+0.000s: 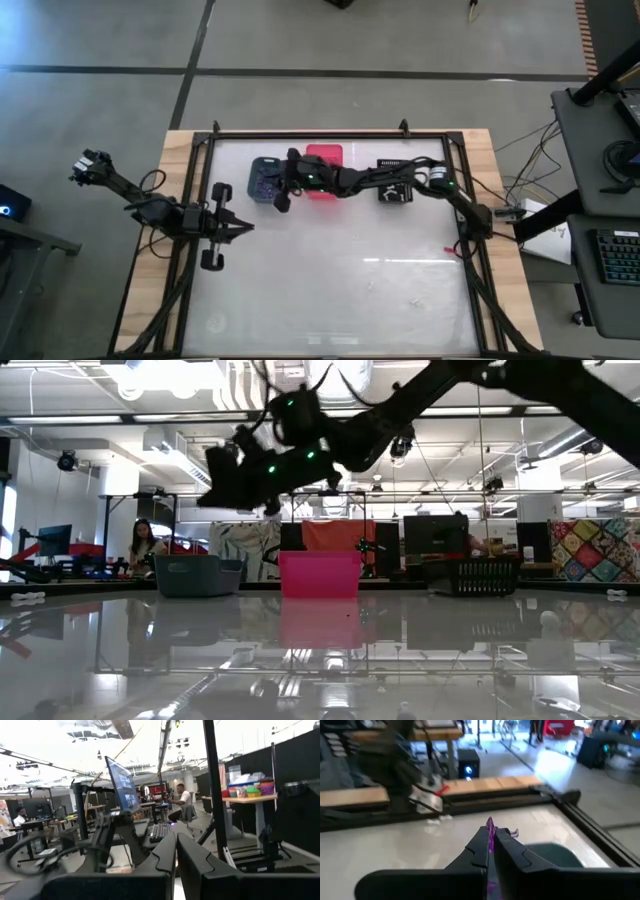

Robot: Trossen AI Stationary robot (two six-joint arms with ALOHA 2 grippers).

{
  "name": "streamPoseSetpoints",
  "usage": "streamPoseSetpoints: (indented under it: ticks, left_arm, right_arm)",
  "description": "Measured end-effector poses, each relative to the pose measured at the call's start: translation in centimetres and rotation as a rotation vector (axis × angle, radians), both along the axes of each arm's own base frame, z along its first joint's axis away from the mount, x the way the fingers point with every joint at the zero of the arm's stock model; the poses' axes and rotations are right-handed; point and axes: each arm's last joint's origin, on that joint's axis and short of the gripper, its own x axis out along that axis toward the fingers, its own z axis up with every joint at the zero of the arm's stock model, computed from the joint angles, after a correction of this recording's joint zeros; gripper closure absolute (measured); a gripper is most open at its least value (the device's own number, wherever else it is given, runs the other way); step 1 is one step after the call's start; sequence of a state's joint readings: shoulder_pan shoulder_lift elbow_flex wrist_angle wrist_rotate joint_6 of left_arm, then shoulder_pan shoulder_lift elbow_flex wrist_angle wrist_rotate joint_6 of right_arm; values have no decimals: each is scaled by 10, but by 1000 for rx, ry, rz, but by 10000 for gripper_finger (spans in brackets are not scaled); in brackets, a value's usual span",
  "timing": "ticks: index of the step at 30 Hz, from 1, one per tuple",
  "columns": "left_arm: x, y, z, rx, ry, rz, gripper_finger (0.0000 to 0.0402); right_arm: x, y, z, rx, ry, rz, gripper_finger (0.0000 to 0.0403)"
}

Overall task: Sort Halloween decoration
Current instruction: Put the purple witch hat toy into the blue bin, then put the white bone toy into the black bin

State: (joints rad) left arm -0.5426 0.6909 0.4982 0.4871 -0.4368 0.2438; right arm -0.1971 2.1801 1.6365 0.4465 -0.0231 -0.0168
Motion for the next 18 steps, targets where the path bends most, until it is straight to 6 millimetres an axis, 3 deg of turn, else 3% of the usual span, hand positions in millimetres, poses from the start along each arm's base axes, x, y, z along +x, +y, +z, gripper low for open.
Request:
streamPoseSetpoints:
  ticks: [7,11,18]
  left_arm:
    - [-7,4,-4,-37,-12,-8,402]
    - [-8,5,-5,-44,-9,-11,402]
    - [-5,3,-8,-51,10,-15,402]
  right_arm:
    - [24,-15,-27,31,157,-87,394]
    - [31,-15,-24,32,194,-85,380]
    - [34,-16,-19,53,240,-94,312]
